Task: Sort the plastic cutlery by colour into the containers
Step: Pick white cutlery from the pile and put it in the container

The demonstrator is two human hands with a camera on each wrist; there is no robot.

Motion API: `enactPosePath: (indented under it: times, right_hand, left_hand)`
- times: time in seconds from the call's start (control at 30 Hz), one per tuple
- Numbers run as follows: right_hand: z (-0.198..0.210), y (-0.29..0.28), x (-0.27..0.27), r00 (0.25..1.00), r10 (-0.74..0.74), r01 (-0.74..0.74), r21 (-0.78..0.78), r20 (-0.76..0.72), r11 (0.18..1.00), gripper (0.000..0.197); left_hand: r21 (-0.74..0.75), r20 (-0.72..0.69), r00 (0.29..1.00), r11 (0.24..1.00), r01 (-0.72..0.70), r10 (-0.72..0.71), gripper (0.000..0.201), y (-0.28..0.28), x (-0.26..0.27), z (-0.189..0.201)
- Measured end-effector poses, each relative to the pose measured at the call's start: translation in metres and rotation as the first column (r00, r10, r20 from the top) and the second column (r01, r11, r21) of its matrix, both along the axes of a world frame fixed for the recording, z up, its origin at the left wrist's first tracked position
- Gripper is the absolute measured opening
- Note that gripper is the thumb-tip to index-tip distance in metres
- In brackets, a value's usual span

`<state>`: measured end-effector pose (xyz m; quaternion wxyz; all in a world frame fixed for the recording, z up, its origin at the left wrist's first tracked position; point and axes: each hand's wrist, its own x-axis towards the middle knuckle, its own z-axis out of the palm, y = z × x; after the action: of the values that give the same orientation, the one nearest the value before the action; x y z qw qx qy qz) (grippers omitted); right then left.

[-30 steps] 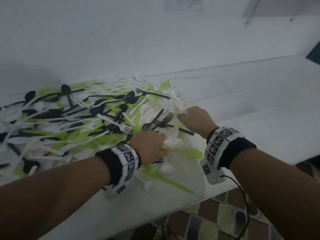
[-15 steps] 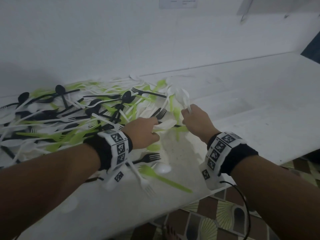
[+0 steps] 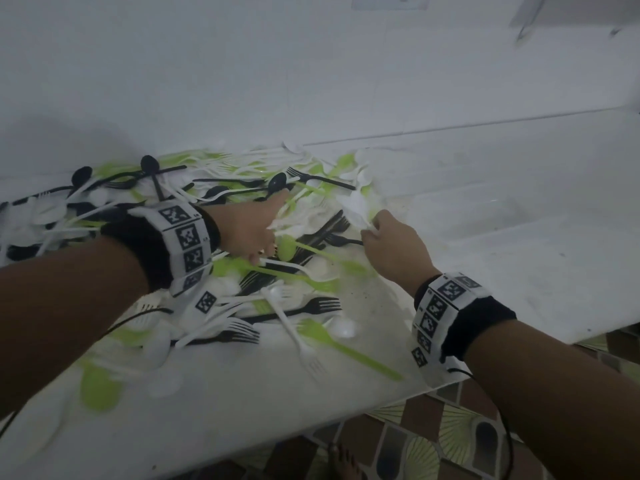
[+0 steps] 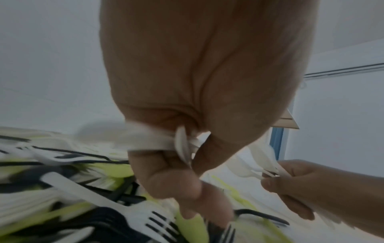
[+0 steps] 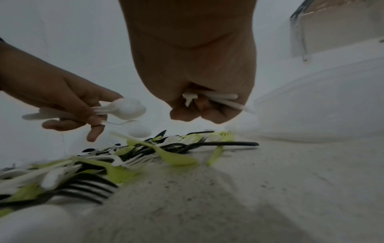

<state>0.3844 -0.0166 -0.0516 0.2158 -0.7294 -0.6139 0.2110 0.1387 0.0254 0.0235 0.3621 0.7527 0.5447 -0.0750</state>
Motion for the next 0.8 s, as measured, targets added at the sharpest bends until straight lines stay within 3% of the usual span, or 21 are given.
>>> enactPosePath:
  times: [0.1, 0.17, 0.3, 0.37, 0.47, 0.53, 0.7, 0.8]
  right_hand:
    - [0.001, -0.001, -0.019, 0.982, 0.105, -0.107, -0.005, -0.159, 0.994, 0.013]
    - [-0.001, -0.004, -0.031, 0.951, 0.173, -0.183, -0.017, -0.256, 0.983, 0.006]
    - [0.002, -0.012, -0.045, 0.952, 0.246, -0.248, 0.015, -0.182, 0.969, 0.011]
    - [0.008, -0.015, -0.046, 0.933, 0.283, -0.299, -0.042, -0.221, 0.953, 0.028]
    - [0.013, -0.024, -0.043, 0.859, 0.502, -0.512, -0.205, -0.104, 0.834, 0.041]
    - [0.013, -0.031, -0.04, 0.806, 0.589, -0.572, -0.338, -0.061, 0.747, 0.048]
    - [0.006, -0.037, -0.026, 0.807, 0.587, -0.556, -0.419, -0.064, 0.718, 0.059]
    - [0.002, -0.036, -0.02, 0.791, 0.611, -0.538, -0.43, 0.04, 0.725, 0.063]
  left_hand:
    - [0.105, -0.076, 0.997, 0.994, 0.032, -0.025, 0.09, -0.006, -0.023, 0.003]
    - [0.187, -0.068, 0.998, 0.982, 0.007, 0.006, 0.084, -0.012, -0.038, -0.001]
    - [0.254, -0.071, 0.984, 0.957, -0.139, 0.162, 0.059, -0.028, -0.061, -0.015]
    - [0.288, -0.131, 0.969, 0.943, -0.166, 0.21, 0.058, -0.033, -0.071, -0.022]
    - [0.312, -0.173, 0.951, 0.93, -0.194, 0.256, 0.066, -0.034, -0.088, -0.033]
    - [0.334, -0.156, 0.948, 0.918, -0.214, 0.278, 0.064, -0.034, -0.096, -0.04]
    - [0.403, -0.038, 0.957, 0.881, -0.248, 0.287, 0.043, -0.045, -0.101, -0.041]
    - [0.427, 0.019, 0.976, 0.881, -0.204, 0.217, 0.037, -0.057, -0.096, -0.036]
